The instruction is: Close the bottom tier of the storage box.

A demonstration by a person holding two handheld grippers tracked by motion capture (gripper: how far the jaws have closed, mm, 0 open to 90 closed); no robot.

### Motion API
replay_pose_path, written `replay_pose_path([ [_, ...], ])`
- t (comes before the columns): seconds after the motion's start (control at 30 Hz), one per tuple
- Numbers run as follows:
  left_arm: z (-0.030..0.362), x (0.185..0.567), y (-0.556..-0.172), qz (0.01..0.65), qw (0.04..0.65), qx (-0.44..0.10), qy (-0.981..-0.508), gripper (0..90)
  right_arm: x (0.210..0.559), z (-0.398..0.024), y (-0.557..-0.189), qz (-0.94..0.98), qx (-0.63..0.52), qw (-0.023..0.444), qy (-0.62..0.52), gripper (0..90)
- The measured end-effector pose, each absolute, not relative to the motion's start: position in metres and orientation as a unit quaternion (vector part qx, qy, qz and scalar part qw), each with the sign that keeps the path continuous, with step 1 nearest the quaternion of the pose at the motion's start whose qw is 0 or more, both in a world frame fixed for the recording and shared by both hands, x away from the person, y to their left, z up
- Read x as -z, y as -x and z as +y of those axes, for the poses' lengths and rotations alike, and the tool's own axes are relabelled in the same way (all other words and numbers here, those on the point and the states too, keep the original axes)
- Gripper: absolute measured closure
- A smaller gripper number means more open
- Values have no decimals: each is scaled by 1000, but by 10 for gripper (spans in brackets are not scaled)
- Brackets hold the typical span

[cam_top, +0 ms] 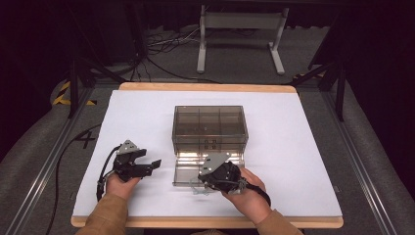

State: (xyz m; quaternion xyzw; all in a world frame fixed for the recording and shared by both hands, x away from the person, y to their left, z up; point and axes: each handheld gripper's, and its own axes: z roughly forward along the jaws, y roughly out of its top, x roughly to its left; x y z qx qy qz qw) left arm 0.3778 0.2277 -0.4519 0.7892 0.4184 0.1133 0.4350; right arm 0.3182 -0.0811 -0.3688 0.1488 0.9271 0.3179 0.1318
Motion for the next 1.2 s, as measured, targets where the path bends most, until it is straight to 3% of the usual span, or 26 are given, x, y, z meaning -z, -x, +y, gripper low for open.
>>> replay_pose_path([
  [1.2, 227, 452, -378, 419, 434, -113, -790, 229, 362, -103, -336, 908, -333, 167, -192, 900],
])
